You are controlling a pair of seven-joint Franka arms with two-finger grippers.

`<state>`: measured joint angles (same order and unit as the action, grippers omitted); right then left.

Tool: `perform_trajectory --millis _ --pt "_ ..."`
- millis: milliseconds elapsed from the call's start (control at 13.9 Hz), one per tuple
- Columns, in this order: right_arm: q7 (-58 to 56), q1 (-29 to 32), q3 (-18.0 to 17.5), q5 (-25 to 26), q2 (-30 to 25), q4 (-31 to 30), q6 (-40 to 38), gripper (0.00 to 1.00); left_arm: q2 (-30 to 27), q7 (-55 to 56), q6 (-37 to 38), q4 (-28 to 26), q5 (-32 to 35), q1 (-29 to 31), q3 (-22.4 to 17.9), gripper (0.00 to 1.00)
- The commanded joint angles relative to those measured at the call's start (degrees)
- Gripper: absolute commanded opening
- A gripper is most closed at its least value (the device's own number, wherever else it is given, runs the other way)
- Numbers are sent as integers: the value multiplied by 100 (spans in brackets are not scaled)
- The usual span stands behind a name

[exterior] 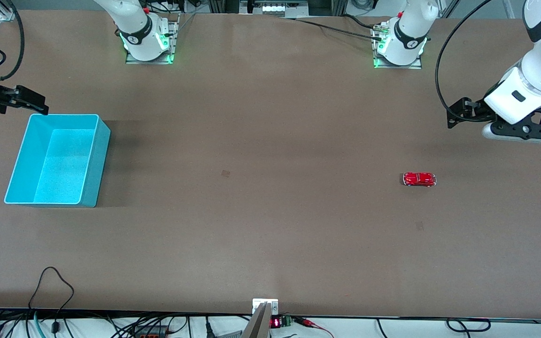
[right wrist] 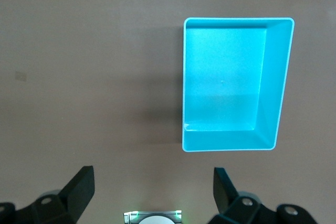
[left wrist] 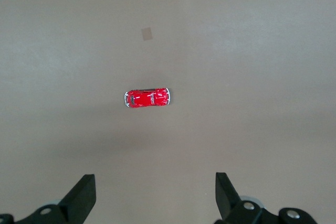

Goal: Wind red beetle toy and store in blue box
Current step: 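Move the left gripper toward the red beetle car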

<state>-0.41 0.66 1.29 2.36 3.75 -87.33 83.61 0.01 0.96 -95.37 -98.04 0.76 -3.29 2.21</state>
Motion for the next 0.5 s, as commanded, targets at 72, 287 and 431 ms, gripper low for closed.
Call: perform_trajectory --millis 72,287,431 --pt "32 127 -23 -95 -41 -29 -55 100 184 -87 274 338 -23 -14 -10 100" --pt "32 127 -23 -95 -41 -29 -55 100 184 -87 283 356 -23 -14 -10 100" --pt "6 127 -32 -86 -6 -29 -55 100 184 -87 283 356 -32 -14 -10 100"
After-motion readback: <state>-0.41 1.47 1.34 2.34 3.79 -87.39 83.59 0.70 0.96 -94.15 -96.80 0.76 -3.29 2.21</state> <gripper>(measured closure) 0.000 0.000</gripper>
